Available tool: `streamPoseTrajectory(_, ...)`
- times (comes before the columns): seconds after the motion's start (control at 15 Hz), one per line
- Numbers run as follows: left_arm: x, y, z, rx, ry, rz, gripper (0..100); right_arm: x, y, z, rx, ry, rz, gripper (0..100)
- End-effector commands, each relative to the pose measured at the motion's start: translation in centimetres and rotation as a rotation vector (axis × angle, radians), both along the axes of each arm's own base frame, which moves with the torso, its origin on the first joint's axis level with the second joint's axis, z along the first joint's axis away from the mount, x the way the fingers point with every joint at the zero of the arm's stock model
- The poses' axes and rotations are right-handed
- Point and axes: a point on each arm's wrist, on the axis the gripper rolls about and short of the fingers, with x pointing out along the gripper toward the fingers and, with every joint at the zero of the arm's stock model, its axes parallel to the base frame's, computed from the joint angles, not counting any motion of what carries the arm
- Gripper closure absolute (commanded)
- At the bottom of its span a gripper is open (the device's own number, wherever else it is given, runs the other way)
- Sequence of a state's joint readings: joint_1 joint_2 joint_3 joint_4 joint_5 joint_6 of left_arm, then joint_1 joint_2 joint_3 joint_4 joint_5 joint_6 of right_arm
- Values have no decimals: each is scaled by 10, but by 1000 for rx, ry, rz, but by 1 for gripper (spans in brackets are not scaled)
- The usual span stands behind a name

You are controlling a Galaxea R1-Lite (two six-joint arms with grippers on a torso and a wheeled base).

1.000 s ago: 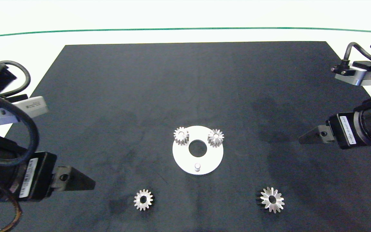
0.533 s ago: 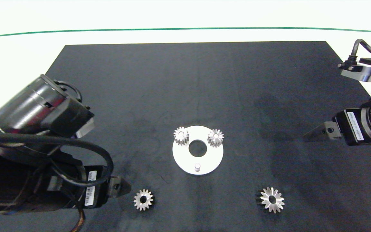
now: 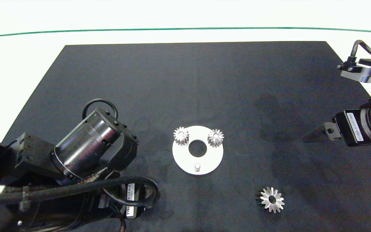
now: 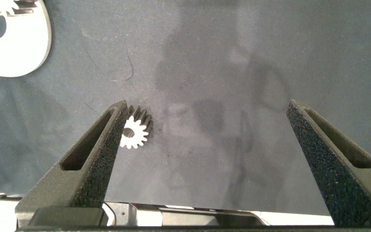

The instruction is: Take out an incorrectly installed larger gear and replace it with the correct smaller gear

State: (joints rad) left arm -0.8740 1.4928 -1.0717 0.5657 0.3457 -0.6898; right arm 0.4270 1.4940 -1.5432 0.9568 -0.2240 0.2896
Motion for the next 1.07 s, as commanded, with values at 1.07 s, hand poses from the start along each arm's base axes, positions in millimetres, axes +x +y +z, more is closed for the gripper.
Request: streamPoseTrajectory(1.07, 16, -20, -46, 85, 14, 11, 0, 0, 2, -2, -1, 13, 6, 0)
